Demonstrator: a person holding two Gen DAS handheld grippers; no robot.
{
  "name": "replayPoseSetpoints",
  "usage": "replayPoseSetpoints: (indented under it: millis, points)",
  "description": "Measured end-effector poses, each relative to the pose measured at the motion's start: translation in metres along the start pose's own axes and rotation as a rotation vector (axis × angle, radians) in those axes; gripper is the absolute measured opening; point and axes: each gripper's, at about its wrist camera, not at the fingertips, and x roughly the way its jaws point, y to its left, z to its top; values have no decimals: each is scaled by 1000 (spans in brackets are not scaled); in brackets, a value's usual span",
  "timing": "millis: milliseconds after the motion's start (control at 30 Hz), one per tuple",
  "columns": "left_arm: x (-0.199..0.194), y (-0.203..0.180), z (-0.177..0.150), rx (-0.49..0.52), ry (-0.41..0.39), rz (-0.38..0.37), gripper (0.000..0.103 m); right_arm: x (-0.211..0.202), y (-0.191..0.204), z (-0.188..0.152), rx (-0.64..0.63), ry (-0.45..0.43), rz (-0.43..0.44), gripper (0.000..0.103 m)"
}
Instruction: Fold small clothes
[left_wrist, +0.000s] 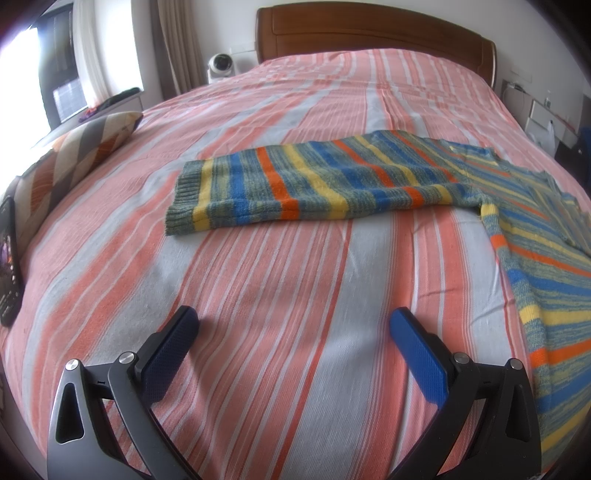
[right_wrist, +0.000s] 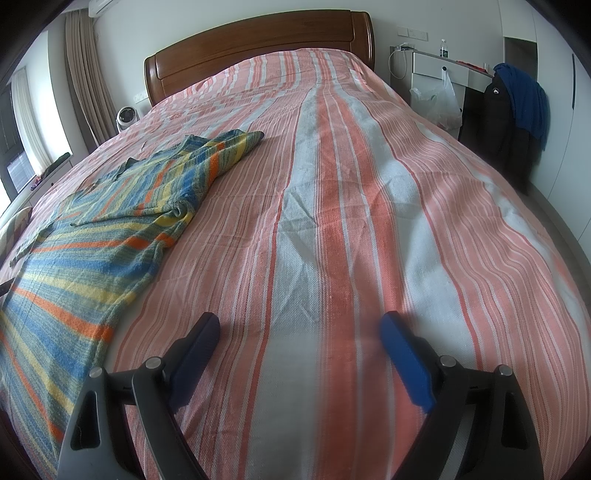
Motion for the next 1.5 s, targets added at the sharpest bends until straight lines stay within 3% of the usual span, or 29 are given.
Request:
replayPoseSetpoints:
  millis: [733, 900, 1067, 1167, 1233, 1300, 1367, 1400, 1500]
  points:
    - [-2, -2, 1, -1, -3, 5, 103, -1, -1, 0, 6, -4, 9, 88]
    - [-5, -12, 9, 97, 67, 21, 103, -1, -1, 0, 6, -4, 9, 88]
    - [-5, 6, 6, -113, 115, -26, 103, -1, -1, 0, 10, -7, 16, 89]
    - [-6, 1, 2, -96, 111, 8, 103, -1, -1, 0, 9, -6, 14, 89]
    - [-10, -2, 6, -53, 180, 8, 102, -1, -1, 0, 10, -6, 14, 89]
    - [-24, 7, 17, -66, 221, -64, 102, -1, -1, 0, 9, -6, 14, 89]
    - [-52, 35, 41, -124, 127, -176, 102, 0, -1, 0, 9, -6, 16, 89]
    - [-59, 48, 52, -152, 104, -198, 102, 0, -2, -1, 9, -6, 17, 90]
    - [-53, 98, 94, -274, 102, -310, 102, 0, -1, -1, 10, -8, 22, 90]
